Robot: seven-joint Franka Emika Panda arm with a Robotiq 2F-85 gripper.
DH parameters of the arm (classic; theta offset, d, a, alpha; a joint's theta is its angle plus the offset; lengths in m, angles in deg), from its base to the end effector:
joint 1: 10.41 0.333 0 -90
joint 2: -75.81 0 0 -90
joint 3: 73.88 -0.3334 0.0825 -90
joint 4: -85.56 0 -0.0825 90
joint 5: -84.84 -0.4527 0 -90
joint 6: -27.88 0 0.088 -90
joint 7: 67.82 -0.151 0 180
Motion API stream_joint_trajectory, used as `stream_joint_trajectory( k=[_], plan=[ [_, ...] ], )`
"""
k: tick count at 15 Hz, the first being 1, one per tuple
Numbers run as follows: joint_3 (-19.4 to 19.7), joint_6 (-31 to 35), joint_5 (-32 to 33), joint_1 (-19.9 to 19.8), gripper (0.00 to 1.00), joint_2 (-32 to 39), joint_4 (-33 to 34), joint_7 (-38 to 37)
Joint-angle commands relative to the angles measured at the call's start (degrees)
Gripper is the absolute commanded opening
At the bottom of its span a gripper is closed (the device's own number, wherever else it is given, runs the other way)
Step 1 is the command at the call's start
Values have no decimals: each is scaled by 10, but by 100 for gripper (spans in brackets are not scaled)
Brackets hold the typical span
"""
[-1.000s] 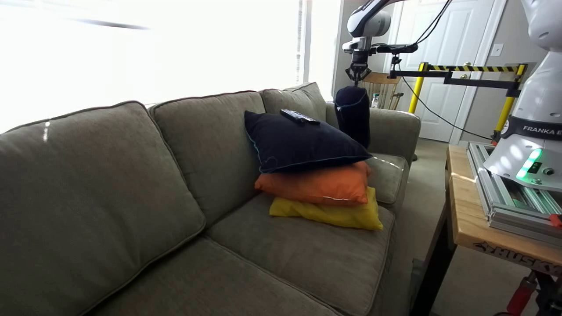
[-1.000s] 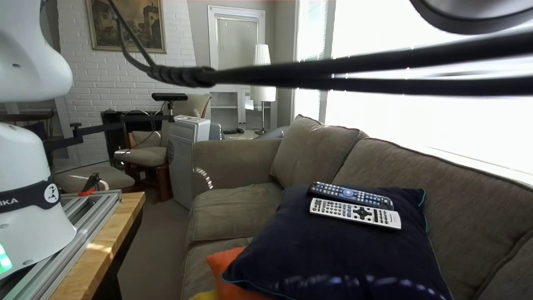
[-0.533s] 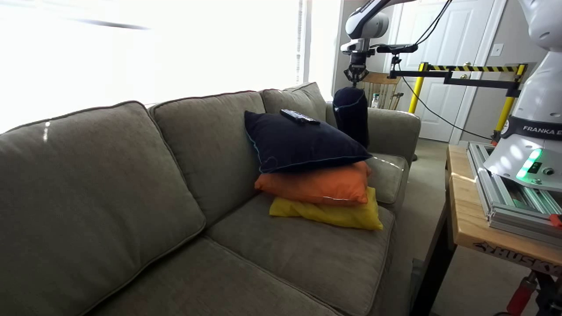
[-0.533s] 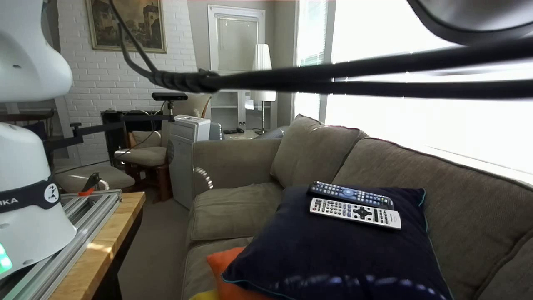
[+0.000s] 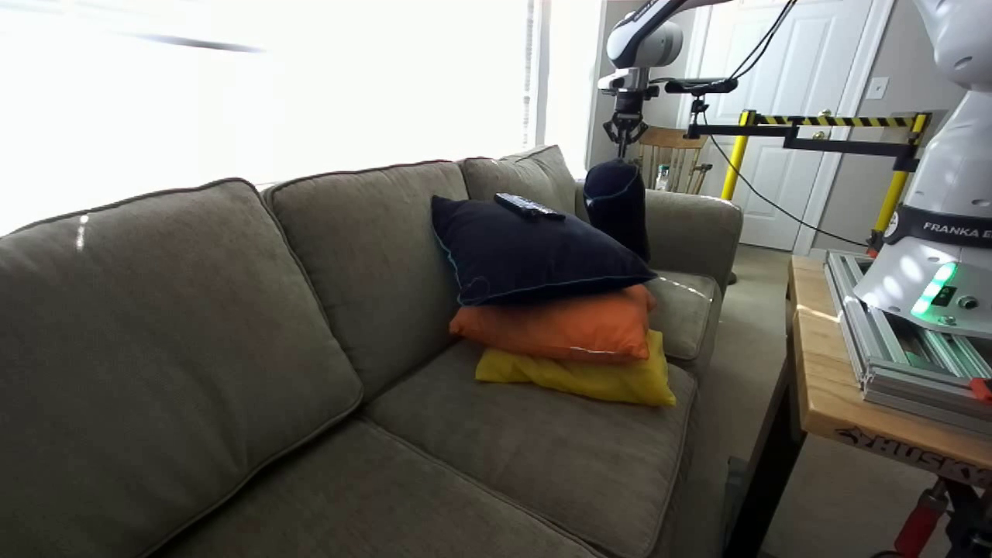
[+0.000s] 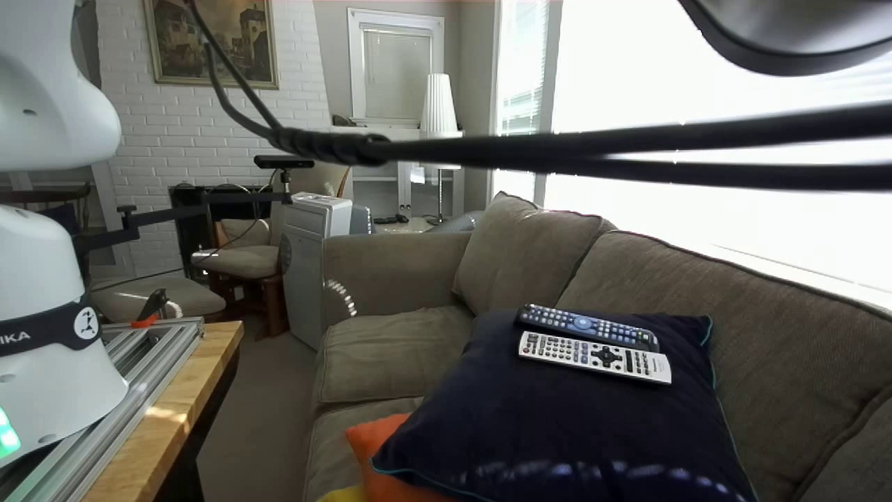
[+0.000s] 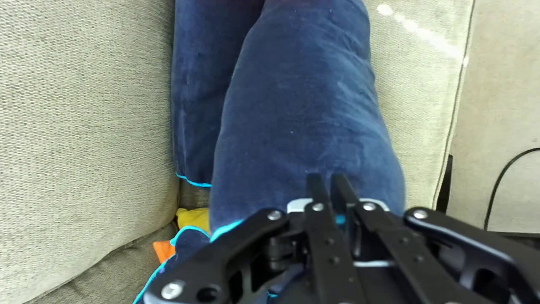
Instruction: Place the topmost pillow on the right side of the sofa.
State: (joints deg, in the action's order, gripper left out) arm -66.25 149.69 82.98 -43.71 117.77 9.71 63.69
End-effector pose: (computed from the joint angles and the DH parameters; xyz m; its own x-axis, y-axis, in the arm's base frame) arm 0.6357 -0.5210 0.2468 -0.0303 0.9950 -0.0948 0.9994 0.0320 0.0165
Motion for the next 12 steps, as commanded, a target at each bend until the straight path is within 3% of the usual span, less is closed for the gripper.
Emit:
stream_joint_trajectory(
  k=[1, 9, 12],
  plan=[
    [4, -5, 2, 6, 41, 11, 29, -25],
    [-2, -6, -13, 10, 98, 16, 49, -95],
    [-9, -22, -28, 12, 100, 11, 53, -150]
  ],
)
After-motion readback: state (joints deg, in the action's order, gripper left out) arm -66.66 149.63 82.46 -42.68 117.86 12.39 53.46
